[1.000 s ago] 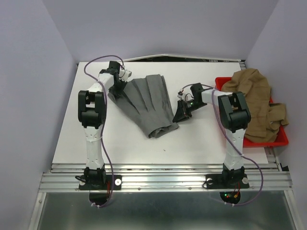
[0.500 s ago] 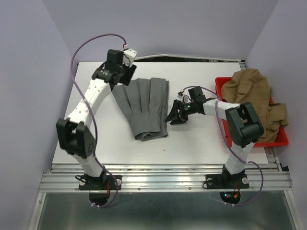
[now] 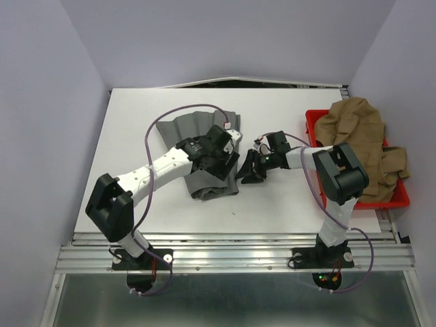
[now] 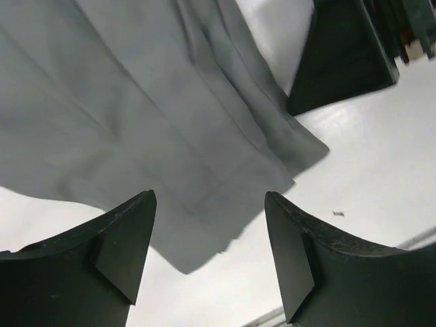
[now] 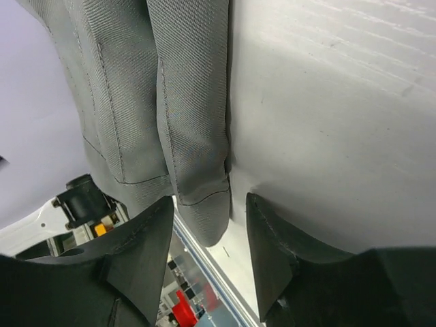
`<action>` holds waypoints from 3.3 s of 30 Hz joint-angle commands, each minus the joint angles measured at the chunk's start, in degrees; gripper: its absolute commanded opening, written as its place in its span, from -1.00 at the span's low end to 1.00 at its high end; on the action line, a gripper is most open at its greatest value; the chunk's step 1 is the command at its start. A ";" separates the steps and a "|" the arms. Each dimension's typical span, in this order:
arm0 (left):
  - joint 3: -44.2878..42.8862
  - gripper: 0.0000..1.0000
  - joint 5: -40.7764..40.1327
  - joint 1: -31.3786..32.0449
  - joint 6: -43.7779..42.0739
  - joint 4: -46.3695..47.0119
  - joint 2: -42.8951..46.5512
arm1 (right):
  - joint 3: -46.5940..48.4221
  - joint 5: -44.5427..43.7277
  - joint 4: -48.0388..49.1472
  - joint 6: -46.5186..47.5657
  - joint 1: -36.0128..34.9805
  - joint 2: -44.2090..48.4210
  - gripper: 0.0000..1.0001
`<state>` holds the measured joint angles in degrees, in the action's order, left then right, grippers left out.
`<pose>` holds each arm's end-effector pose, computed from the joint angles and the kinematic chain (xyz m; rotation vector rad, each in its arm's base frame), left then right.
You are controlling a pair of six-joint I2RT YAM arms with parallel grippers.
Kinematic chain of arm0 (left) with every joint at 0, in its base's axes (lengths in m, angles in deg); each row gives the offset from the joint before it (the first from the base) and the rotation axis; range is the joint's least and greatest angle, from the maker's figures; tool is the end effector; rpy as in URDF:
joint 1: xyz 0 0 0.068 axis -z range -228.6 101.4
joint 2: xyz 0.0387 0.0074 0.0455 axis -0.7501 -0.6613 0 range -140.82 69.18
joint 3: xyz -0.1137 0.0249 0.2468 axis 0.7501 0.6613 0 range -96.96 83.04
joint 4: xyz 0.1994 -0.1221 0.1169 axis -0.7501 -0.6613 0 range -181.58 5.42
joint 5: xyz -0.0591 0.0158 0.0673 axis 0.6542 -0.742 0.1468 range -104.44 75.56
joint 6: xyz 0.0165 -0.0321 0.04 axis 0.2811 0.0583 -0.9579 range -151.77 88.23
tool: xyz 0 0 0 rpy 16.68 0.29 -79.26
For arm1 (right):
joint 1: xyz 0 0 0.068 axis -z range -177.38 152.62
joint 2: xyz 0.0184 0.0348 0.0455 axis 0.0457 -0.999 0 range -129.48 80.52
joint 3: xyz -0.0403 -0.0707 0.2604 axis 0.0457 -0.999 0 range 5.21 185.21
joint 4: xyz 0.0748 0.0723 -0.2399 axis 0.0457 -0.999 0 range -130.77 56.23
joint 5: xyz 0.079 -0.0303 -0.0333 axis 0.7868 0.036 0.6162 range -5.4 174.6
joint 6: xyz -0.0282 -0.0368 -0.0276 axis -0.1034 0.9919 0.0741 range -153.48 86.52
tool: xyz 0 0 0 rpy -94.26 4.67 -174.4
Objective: Fold and stack the skirts
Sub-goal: Fold the skirt
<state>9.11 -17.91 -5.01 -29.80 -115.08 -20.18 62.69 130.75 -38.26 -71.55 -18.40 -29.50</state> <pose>0.2517 -0.2365 0.2915 0.8224 2.2467 -0.3082 0.3275 0.1534 0.1207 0.0637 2.7208 1.3946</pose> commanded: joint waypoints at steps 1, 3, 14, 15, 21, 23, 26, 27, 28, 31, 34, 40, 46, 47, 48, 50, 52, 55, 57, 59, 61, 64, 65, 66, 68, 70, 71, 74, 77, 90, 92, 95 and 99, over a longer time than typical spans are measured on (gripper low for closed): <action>1.33 0.53 5.39 5.35 6.19 1.76 1.91 | -1.49 -0.10 5.90 -1.22 -0.96 -0.46 0.04; 2.39 0.53 6.62 6.76 7.25 2.55 0.86 | -1.40 0.17 6.51 -1.92 -1.66 -1.07 0.01; -0.33 0.40 1.73 7.12 9.36 1.06 -10.04 | -1.75 1.22 8.18 -3.86 -2.72 -3.36 -0.14; -0.42 0.39 1.71 7.12 9.53 1.15 -10.39 | -1.84 1.22 8.27 -3.95 -2.72 -3.36 -0.15; 0.28 0.22 -1.10 7.29 9.71 1.67 -11.71 | -2.27 1.40 8.71 -4.82 -2.72 -3.89 -0.40; -0.16 0.15 -1.54 7.38 9.71 1.50 -11.89 | -2.45 1.66 9.15 -5.18 -2.72 -4.06 -0.47; -0.34 0.04 -2.25 7.38 9.62 1.41 -12.15 | -2.37 2.01 9.50 -5.44 -2.72 -4.50 -0.53; -0.25 0.00 -1.90 7.38 9.45 1.50 -12.24 | -2.02 2.01 9.50 -5.62 -2.72 -4.85 -0.56; -0.16 -0.10 -1.81 7.38 9.45 1.58 -12.33 | -1.93 2.19 9.50 -5.70 -2.72 -4.94 -0.58; -0.69 -0.40 -2.43 7.30 9.27 1.50 -12.94 | -1.75 2.71 9.76 -5.97 -2.72 -5.38 -0.64; -1.56 -0.88 -0.41 7.38 8.57 1.23 -12.94 | -1.84 2.80 10.03 -6.32 -2.72 -5.47 -0.74; -2.10 -1.00 0.39 9.14 8.57 1.32 -9.87 | -1.57 3.24 10.56 -6.85 -3.24 -6.00 -0.96; -1.92 -1.00 -0.05 11.25 8.04 1.41 -10.73 | -1.57 3.33 11.00 -7.38 -3.77 -5.82 -0.99; -2.18 -1.00 0.38 11.16 7.87 1.32 -12.22 | -1.66 3.33 11.17 -7.46 -3.77 -5.56 -0.99; -2.36 -1.00 0.82 11.16 7.87 1.32 -12.85 | -1.92 3.24 11.17 -7.46 -3.77 -5.39 -0.99; -2.71 -1.00 1.79 11.16 7.87 1.84 -13.64 | -2.10 3.07 11.26 -7.46 -3.77 -5.12 -0.99; -2.45 -1.00 2.50 11.08 7.95 3.51 -14.34 | -2.36 3.16 11.26 -7.38 -3.77 -4.94 -0.99; -1.40 -0.99 3.11 9.85 8.13 4.48 -15.84 | -2.72 3.16 11.17 -7.72 -3.77 -4.33 -0.85; -0.86 -0.91 6.18 7.04 8.65 5.36 -17.15 | -2.98 3.16 11.08 -7.99 -3.77 -3.80 -0.74; -0.51 -0.73 8.37 5.11 8.92 6.59 -17.60 | -2.98 2.89 10.82 -8.25 -3.77 -2.93 -0.58; 1.06 -0.56 11.98 3.17 8.66 9.57 -16.99 | -2.63 2.46 9.07 -6.60 -3.77 -1.96 -0.44; 4.14 -0.29 15.06 2.64 6.90 13.79 -14.10 | -0.79 -0.61 2.41 -2.47 -2.99 -0.29 -0.29; 4.93 -0.21 15.67 2.72 6.64 14.67 -13.22 | -0.17 -2.54 0.29 -1.84 -2.46 0.32 -0.29; 6.16 -0.16 17.16 2.64 6.20 15.81 -11.64 | 0.96 -3.51 -2.60 -0.79 -1.15 1.81 -0.29; 7.22 -0.11 18.49 2.64 5.76 16.52 -10.49 | 2.28 -5.62 -5.08 0.62 0.35 3.31 -0.31; 8.62 -0.11 20.24 2.72 4.97 17.40 -9.43 | 5.17 -8.34 -8.15 3.16 2.20 5.16 -0.31; 9.41 -0.10 21.47 2.64 4.62 17.67 -9.17 | 6.24 -8.88 -8.51 3.87 2.21 5.60 -0.31; 11.60 0.18 22.27 2.46 4.18 18.46 -8.03 | 12.02 -11.17 -8.69 5.54 3.61 5.17 -0.30; 14.85 0.40 23.32 2.11 3.39 20.65 -4.78 | 18.00 -11.26 -8.34 5.46 4.75 2.45 -0.31; 17.77 0.28 32.73 -0.62 2.24 23.65 -3.62 | 29.35 2.89 17.85 -14.32 3.27 -15.21 -0.23; 17.33 0.28 33.00 -0.62 2.15 23.47 -4.15 | 31.47 3.41 20.20 -16.33 2.47 -17.15 -0.23; 17.15 0.28 33.00 -0.53 2.24 23.21 -4.94 | 34.36 3.25 21.02 -17.31 1.86 -20.76 -0.22; 16.37 0.25 32.65 -0.62 1.37 21.98 -4.86 | 36.30 0.36 15.78 -12.22 1.86 -24.10 -0.23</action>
<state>26.48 13.55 -5.62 -26.85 -92.57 -25.82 95.10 132.04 -22.99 -86.17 -16.10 -52.21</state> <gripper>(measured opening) 0.628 0.388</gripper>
